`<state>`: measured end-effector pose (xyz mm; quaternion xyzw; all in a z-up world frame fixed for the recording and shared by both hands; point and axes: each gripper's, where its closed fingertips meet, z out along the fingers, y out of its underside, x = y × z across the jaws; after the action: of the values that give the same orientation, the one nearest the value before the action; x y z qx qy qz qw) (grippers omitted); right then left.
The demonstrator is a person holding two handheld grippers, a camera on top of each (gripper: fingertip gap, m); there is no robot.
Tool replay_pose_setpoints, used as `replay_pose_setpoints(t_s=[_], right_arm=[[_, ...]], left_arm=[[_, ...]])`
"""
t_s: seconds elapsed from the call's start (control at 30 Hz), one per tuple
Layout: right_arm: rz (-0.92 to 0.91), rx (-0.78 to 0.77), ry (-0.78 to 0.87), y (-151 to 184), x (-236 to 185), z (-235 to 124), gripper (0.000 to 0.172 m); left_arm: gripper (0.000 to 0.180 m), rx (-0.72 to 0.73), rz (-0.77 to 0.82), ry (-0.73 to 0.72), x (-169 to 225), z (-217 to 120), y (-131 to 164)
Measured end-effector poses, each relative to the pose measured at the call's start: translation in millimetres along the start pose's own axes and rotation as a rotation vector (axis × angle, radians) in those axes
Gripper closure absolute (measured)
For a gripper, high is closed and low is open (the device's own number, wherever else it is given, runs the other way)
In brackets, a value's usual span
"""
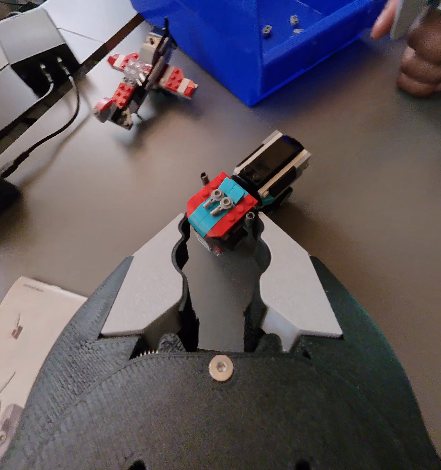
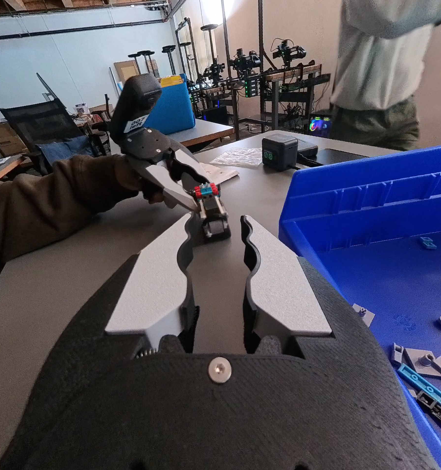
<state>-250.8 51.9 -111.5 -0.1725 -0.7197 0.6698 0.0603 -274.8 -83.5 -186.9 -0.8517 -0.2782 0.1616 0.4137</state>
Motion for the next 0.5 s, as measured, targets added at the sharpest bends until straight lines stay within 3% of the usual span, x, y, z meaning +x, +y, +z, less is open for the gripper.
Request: replay_pose_setpoints(t_s=[0.13, 0.23, 0.4, 0.5], right_arm=[[0.0, 0.001, 0.001, 0.0, 0.0, -0.1, 0.136], [0.001, 0.001, 0.002, -0.2, 0.0, -0.3, 0.136], [0.002, 0.002, 0.003, -0.3, 0.3, -0.4, 0.136], [0.003, 0.003, 0.007, -0.6, 0.8, -0.5, 0.136]], left_arm=[[0.129, -0.015, -0.072, -0.099, -19.5, -3.5, 3.0], [0.129, -0.017, -0.083, -0.094, -18.0, -4.0, 3.6], [0.104, 0.015, -0.1, -0.04, -6.4, -18.8, -10.8], [0.097, 0.065, -0.15, -0.039, -6.6, -40.8, -27.3]])
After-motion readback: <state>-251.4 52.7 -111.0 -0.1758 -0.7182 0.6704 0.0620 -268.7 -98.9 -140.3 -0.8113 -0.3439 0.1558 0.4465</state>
